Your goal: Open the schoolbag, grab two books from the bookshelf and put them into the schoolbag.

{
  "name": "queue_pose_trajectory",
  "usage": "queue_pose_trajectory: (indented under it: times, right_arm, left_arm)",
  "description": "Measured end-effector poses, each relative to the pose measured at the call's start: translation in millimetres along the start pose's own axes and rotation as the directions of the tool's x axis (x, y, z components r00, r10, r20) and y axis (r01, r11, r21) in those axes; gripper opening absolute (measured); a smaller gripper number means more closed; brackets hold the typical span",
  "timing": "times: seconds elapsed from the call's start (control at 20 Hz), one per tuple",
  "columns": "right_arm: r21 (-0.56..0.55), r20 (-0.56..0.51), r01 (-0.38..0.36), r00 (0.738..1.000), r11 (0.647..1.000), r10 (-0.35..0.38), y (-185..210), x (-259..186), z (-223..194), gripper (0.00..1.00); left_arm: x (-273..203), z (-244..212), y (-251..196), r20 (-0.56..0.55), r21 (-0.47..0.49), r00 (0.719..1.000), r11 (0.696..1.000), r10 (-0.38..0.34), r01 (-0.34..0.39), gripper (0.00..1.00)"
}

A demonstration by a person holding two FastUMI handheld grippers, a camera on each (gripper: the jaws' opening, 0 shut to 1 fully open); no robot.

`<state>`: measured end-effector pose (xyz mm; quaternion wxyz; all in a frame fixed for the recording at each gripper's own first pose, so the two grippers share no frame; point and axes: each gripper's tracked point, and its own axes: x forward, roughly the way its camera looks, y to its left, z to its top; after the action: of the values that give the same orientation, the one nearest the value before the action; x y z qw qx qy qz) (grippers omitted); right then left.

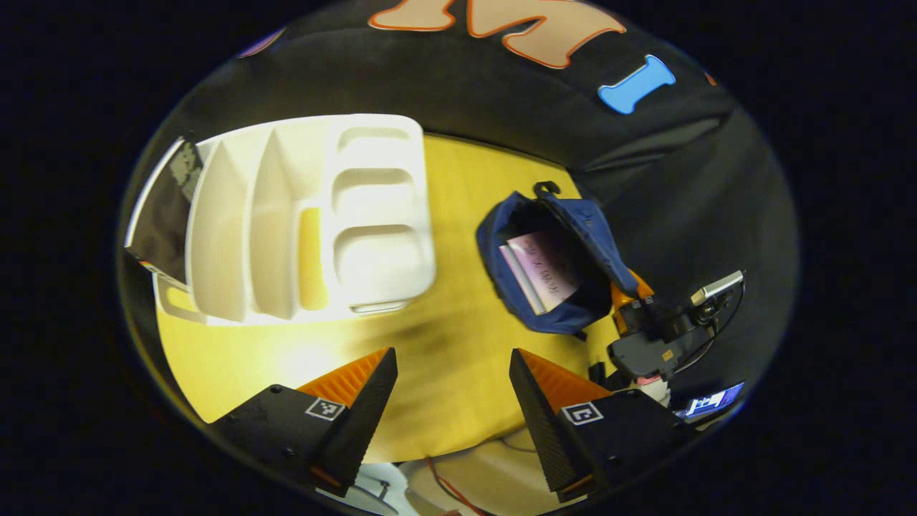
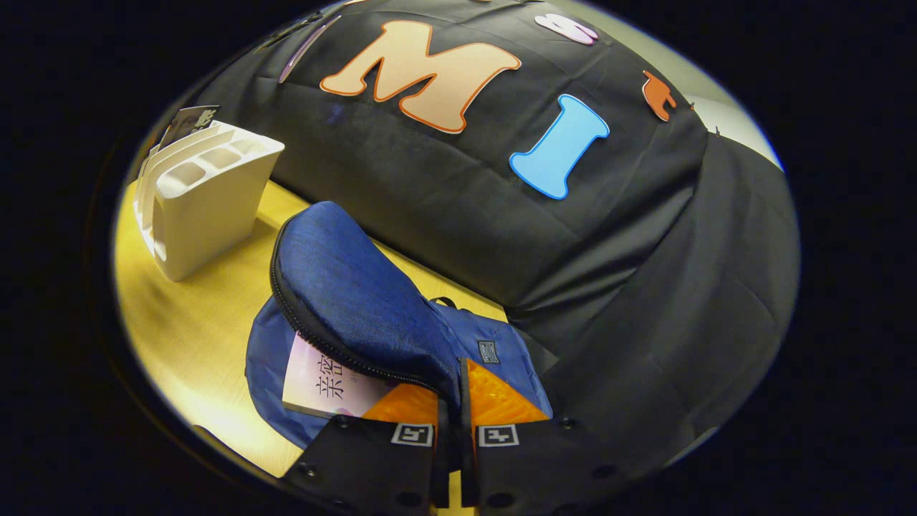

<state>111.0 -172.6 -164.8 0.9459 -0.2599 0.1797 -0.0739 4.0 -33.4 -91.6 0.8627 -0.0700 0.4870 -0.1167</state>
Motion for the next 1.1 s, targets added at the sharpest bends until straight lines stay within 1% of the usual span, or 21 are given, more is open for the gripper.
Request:
queue_pose_trajectory:
  times: [0.15, 0.2, 0.25, 0.3, 0.35, 0.4, 0.45, 0.5, 0.6, 0.65, 0.7, 0.75, 0.8, 0.85, 0.95, 1.0, 1.1]
  right_arm:
    - [-0.007, -0.016, 0.016, 1.000, 1.000, -0.016, 2.0, -5.0, -4.3, 0.12]
    - [-0.008, -0.019, 0.023, 1.000, 1.000, -0.023, 2.6, -7.6, -6.9, 0.09]
    - [-0.008, -0.023, 0.028, 0.999, 1.000, -0.029, 3.4, -7.5, -7.9, 0.09]
    - [-0.006, -0.030, 0.033, 0.999, 0.999, -0.033, 4.5, -6.8, -7.9, 0.12]
    - [-0.002, -0.039, 0.035, 0.999, 0.999, -0.035, 6.0, -6.3, -9.8, 0.09]
    - [0.002, -0.047, 0.038, 0.998, 0.999, -0.038, 7.3, -6.8, -9.8, 0.12]
    - [0.002, -0.051, 0.042, 0.998, 0.999, -0.042, 8.4, -6.5, -9.8, 0.11]
    - [0.000, -0.055, 0.047, 0.997, 0.999, -0.046, 9.3, -7.2, -10.3, 0.09]
    - [-0.004, -0.063, 0.054, 0.997, 0.999, -0.055, 9.5, -6.8, -11.0, 0.09]
    - [-0.003, -0.067, 0.058, 0.996, 0.998, -0.058, 9.7, -6.3, -11.2, 0.09]
    - [-0.001, -0.071, 0.063, 0.996, 0.998, -0.063, 10.0, -5.6, -11.2, 0.06]
    - [0.001, -0.075, 0.067, 0.995, 0.998, -0.067, 10.1, -4.3, -12.5, 0.06]
    - [0.004, -0.079, 0.072, 0.994, 0.997, -0.072, 10.4, -3.6, -11.6, 0.09]
    - [0.004, -0.085, 0.076, 0.994, 0.997, -0.076, 11.0, -3.3, -12.4, 0.06]
    - [-0.004, -0.092, 0.084, 0.992, 0.996, -0.084, 10.9, -3.6, -11.9, 0.06]
    - [-0.008, -0.096, 0.087, 0.992, 0.996, -0.087, 11.8, -3.7, -12.7, 0.12]
    - [-0.016, -0.104, 0.090, 0.990, 0.996, -0.091, 13.5, -4.5, -14.4, 0.12]
  left_arm:
    - [-36.9, 20.1, 51.9, 0.004, -0.016, 0.995, 0.995, 0.102, -0.102, 0.93]
    - [-48.1, 27.7, 69.5, 0.008, -0.022, 0.990, 0.990, 0.138, -0.137, 0.93]
    - [-59.9, 36.1, 84.7, 0.019, -0.030, 0.986, 0.986, 0.167, -0.167, 0.93]
    - [-71.6, 43.9, 97.3, 0.026, -0.039, 0.982, 0.982, 0.188, -0.187, 0.93]
    - [-82.1, 55.3, 109.2, 0.037, -0.061, 0.978, 0.977, 0.206, -0.204, 0.93]
    - [-94.4, 63.2, 119.1, 0.033, -0.087, 0.976, 0.973, 0.217, -0.214, 0.96]
    - [-106.2, 76.1, 130.9, 0.052, -0.109, 0.972, 0.969, 0.230, -0.223, 0.88]
    - [-119.1, 89.8, 147.5, 0.069, -0.120, 0.965, 0.963, 0.252, -0.243, 0.88]
    - [-139.2, 115.0, 182.3, 0.101, -0.113, 0.944, 0.946, 0.315, -0.304, 0.88]
    - [-145.6, 125.3, 201.8, 0.111, -0.096, 0.929, 0.934, 0.354, -0.345, 0.92]
    - [-152.9, 134.8, 223.6, 0.123, -0.081, 0.911, 0.918, 0.395, -0.387, 0.88]
    - [-155.0, 139.7, 240.7, 0.118, -0.063, 0.898, 0.906, 0.423, -0.419, 0.88]
    - [-152.7, 140.7, 253.0, 0.104, -0.057, 0.895, 0.901, 0.434, -0.430, 0.88]
    - [-143.5, 137.8, 256.3, 0.084, -0.071, 0.899, 0.902, 0.431, -0.426, 0.88]
    - [-123.5, 129.5, 266.5, 0.020, -0.120, 0.916, 0.911, 0.400, -0.395, 0.88]
    - [-114.8, 128.2, 271.4, -0.001, -0.137, 0.923, 0.914, 0.385, -0.381, 0.88]
    - [-99.4, 128.7, 280.3, -0.021, -0.147, 0.928, 0.917, 0.371, -0.370, 0.87]
